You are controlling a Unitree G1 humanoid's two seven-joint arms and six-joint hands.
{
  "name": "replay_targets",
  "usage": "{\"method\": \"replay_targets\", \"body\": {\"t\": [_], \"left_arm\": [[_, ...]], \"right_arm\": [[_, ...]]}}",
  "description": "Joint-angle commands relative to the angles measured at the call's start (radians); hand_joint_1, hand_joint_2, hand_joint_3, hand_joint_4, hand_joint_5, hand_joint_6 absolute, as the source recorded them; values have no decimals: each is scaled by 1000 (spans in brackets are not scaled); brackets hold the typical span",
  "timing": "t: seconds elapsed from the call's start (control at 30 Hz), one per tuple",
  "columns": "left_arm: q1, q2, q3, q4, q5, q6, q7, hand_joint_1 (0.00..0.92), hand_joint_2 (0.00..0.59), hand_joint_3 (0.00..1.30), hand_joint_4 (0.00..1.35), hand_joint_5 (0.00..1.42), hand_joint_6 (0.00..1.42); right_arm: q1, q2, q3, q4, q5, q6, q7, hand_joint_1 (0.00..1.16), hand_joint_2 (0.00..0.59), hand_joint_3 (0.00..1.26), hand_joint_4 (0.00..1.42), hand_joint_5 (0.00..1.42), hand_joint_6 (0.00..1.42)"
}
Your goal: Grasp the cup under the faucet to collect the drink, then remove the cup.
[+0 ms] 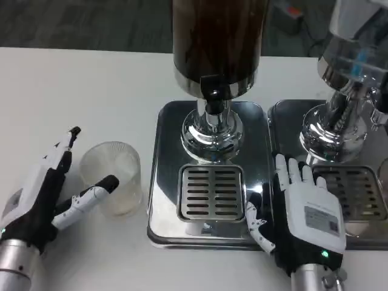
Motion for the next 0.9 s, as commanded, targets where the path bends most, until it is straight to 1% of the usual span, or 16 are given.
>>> {"method": "replay_targets", "body": {"t": [0.03,0.23,0.53,0.67,0.9], "left_arm": [[-33,-13,-27,34,16,-8,5,0,0,0,0,0,0],[-62,-29,-37,78,15,-7,23,0,0,0,0,0,0],[-71,-23,-50,104,18,-9,48,0,0,0,0,0,0],[-87,-27,-51,125,4,-12,32,0,0,0,0,0,0],[-106,-33,-58,148,-10,-57,4,1,0,0,0,13,0]], "right_arm": [[-9,-3,-7,-15,11,8,8,302,516,17,0,0,0],[-5,0,-6,-14,20,9,8,305,518,22,0,0,0],[14,17,10,-17,22,20,-4,309,518,30,0,0,0],[14,19,5,-11,34,16,-8,310,518,32,0,0,0],[13,19,8,-4,47,16,-8,312,518,34,0,0,0]]}}
